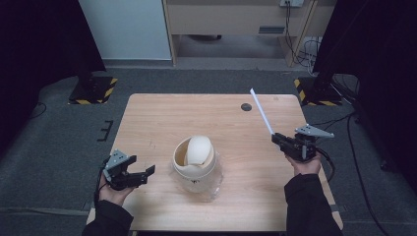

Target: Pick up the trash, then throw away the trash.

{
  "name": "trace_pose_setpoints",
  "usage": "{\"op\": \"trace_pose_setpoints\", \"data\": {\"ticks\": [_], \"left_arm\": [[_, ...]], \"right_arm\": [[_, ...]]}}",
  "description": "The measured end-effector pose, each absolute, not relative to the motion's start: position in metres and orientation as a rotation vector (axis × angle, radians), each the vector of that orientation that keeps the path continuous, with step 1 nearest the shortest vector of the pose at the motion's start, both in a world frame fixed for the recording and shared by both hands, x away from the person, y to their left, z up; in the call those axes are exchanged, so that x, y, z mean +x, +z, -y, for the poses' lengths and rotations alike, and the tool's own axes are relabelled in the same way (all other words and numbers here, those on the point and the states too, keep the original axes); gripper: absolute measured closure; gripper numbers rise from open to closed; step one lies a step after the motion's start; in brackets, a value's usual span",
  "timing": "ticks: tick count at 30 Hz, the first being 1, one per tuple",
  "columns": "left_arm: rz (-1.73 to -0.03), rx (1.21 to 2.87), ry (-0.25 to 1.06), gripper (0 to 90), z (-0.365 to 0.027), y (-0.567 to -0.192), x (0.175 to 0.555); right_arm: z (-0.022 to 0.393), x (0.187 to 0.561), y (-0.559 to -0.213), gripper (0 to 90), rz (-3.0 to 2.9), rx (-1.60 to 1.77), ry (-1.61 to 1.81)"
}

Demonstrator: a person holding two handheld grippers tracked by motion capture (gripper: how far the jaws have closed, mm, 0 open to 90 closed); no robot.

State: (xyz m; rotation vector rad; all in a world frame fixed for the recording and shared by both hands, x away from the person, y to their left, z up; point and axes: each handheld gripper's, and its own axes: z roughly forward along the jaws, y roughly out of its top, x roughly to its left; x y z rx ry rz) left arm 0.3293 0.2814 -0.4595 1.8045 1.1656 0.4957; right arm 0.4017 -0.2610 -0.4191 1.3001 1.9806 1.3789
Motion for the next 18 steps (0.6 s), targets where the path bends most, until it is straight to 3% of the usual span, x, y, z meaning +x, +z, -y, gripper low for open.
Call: {"op": "trace_pose_setpoints", "data": {"ticks": [18], "left_arm": [[-1.151, 1.699, 0.505, 11.3, -0.282, -0.445, 0.327]], "right_arm": [[0.260, 0.388, -0.393, 79.0, -1.912, 1.194, 1.493]]}}
